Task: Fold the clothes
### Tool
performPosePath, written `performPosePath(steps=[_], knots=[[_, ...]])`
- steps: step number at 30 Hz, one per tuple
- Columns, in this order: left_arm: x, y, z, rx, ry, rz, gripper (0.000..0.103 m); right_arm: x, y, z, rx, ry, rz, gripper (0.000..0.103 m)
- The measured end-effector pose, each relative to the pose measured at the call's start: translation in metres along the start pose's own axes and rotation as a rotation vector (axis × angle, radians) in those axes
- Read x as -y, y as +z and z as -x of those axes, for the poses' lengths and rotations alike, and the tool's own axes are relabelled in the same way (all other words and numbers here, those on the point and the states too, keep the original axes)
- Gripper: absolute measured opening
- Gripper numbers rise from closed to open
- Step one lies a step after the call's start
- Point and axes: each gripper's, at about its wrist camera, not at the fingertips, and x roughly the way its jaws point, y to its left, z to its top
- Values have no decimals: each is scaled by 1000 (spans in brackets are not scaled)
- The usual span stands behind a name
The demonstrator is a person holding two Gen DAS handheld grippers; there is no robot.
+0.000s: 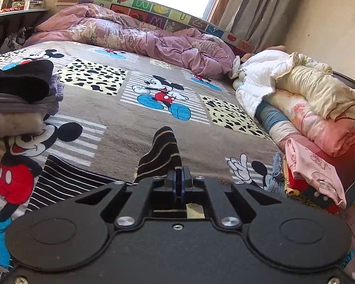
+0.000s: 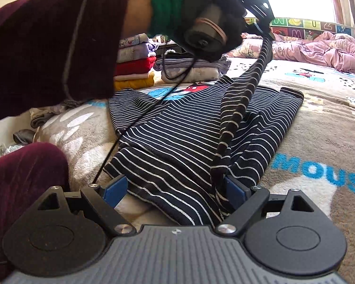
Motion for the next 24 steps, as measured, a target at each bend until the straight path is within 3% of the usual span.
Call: performPosePath(steps=[5,16,24], knots=[[8,-6,-22,-25,28,-13,1,11,0,8,20,32,-76,87],[30,-30,-71,-93,175,-183,1,24,-1,17,32,61,-142,87],[46,-45,-100,-152,228,-278,2,27,-1,19,32,65,-154,87]])
